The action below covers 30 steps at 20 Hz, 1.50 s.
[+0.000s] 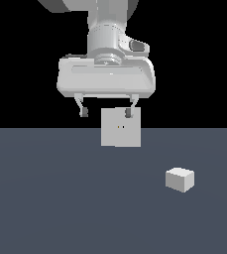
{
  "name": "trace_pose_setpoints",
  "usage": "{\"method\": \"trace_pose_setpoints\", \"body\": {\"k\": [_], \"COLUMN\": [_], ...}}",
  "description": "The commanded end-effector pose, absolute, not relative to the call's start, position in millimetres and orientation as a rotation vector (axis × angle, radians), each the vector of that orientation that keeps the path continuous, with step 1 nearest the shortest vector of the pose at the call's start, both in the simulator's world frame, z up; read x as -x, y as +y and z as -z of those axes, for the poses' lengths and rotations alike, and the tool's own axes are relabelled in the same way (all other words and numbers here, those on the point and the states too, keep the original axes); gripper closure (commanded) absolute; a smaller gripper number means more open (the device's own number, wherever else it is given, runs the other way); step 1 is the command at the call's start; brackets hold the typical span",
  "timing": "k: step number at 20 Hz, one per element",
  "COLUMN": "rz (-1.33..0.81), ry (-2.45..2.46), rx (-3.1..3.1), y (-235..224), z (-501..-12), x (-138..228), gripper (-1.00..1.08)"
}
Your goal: Plug the charger into the wall socket.
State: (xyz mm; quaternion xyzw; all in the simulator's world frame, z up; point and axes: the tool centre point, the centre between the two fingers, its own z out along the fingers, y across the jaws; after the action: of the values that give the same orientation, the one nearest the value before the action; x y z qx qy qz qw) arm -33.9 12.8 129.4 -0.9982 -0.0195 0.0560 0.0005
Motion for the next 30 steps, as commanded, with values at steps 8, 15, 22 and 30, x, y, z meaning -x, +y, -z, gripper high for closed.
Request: {"method": "trace_pose_setpoints", "body": {"k": [8,15,22,30], "rz": [-0.154,-0.088,0.018,0.146], "ry": [0.008,0.213,0.539,0.923], "rx": [3.141,3.149,3.130,3.060], "y": [6.3,-13.1,-43.5,-77.7], "z": [-126.2,-116.6,-102.1,-85.2], "x": [33.8,35.0,41.3,55.6], "gripper": [-0.92,-0.92,-0.92,-0.92]}}
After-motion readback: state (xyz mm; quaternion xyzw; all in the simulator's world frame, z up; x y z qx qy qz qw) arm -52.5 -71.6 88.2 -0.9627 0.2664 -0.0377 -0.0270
